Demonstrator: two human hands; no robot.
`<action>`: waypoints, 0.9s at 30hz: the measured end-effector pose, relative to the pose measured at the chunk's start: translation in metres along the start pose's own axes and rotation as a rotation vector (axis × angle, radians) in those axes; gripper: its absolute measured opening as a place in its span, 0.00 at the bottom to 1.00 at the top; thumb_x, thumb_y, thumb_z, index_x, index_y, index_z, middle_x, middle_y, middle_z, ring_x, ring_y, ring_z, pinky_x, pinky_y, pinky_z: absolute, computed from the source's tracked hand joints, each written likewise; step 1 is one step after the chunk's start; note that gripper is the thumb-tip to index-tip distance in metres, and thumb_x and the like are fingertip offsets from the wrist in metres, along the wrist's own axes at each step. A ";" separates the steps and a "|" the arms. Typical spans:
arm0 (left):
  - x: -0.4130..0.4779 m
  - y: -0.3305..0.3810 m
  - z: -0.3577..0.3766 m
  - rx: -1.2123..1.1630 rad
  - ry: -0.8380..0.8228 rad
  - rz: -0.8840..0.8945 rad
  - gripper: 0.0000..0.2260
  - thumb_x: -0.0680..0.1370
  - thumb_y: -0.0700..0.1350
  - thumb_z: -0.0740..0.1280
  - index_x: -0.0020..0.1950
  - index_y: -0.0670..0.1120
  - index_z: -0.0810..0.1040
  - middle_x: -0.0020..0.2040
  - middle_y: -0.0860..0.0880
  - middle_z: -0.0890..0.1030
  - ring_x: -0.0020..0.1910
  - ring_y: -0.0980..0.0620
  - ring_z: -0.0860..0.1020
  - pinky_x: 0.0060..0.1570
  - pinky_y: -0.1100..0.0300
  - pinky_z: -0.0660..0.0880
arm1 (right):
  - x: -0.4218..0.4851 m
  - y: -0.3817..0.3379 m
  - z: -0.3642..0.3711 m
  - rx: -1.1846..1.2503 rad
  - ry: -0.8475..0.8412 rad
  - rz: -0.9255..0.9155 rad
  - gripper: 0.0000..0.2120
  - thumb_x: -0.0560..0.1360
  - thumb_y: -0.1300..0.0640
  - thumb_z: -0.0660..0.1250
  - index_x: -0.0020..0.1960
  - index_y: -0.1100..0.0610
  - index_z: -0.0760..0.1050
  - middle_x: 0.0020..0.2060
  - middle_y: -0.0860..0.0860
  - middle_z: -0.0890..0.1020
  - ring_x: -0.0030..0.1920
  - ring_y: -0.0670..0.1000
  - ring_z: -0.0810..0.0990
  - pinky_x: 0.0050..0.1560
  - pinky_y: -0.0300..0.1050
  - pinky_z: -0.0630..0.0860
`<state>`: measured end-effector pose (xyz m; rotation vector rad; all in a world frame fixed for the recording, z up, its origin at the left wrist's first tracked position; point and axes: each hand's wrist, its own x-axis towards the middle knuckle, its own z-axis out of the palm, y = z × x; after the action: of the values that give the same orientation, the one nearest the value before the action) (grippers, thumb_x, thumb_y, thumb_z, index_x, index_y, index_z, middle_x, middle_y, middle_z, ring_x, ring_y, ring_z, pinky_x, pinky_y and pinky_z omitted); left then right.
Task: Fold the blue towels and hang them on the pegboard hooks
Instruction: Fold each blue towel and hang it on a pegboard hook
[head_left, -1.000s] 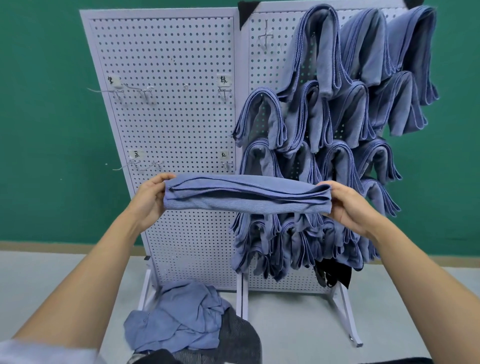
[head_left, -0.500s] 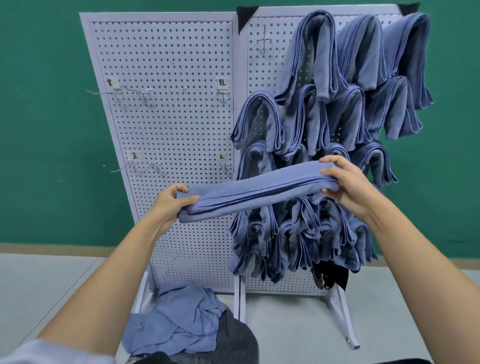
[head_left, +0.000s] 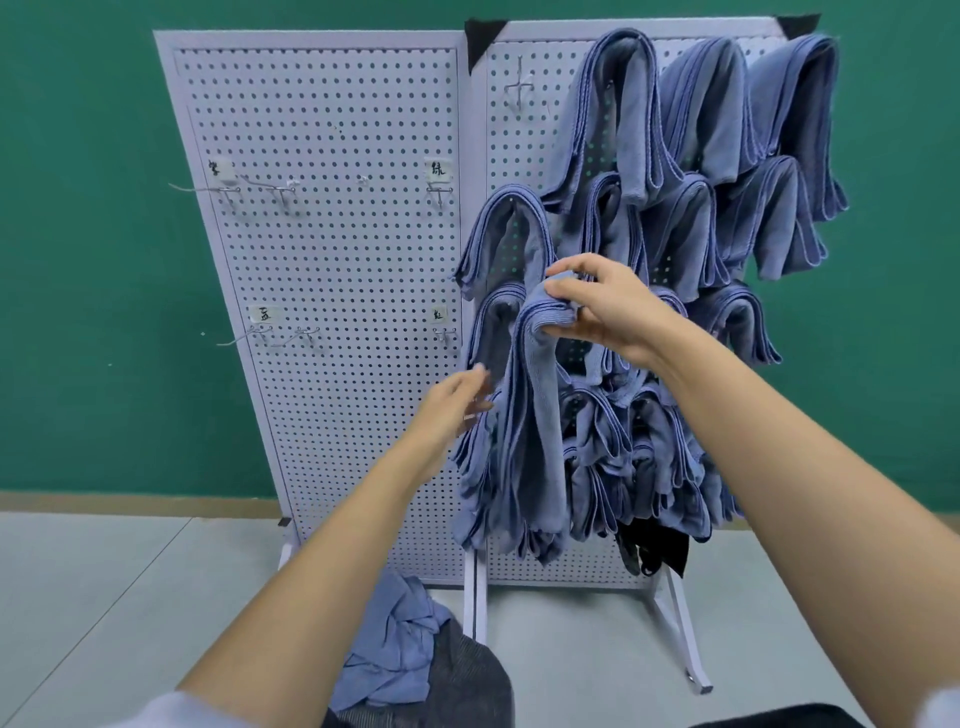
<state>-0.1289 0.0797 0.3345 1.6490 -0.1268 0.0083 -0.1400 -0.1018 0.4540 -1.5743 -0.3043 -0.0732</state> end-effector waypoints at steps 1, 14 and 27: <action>-0.003 0.006 0.013 -0.007 -0.023 0.023 0.19 0.79 0.60 0.60 0.63 0.51 0.74 0.62 0.51 0.78 0.61 0.52 0.76 0.63 0.53 0.71 | 0.001 0.000 0.003 -0.003 0.008 -0.005 0.08 0.77 0.64 0.66 0.55 0.61 0.72 0.51 0.58 0.77 0.41 0.50 0.82 0.37 0.43 0.81; 0.000 0.013 0.046 0.063 0.410 0.261 0.13 0.78 0.34 0.63 0.57 0.49 0.74 0.44 0.52 0.78 0.39 0.54 0.74 0.35 0.70 0.71 | -0.004 0.007 -0.036 0.250 0.286 -0.110 0.04 0.79 0.63 0.62 0.53 0.58 0.70 0.52 0.57 0.74 0.43 0.52 0.79 0.37 0.40 0.79; 0.023 0.098 0.020 0.244 0.568 0.276 0.09 0.72 0.41 0.71 0.50 0.46 0.75 0.42 0.53 0.77 0.37 0.56 0.74 0.39 0.60 0.73 | 0.015 0.039 -0.002 -0.549 0.007 -0.278 0.20 0.72 0.52 0.71 0.62 0.51 0.71 0.57 0.48 0.75 0.59 0.50 0.72 0.58 0.46 0.69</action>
<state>-0.1158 0.0507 0.4323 1.7971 0.0861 0.7199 -0.1163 -0.1016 0.4191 -2.0632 -0.5277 -0.4060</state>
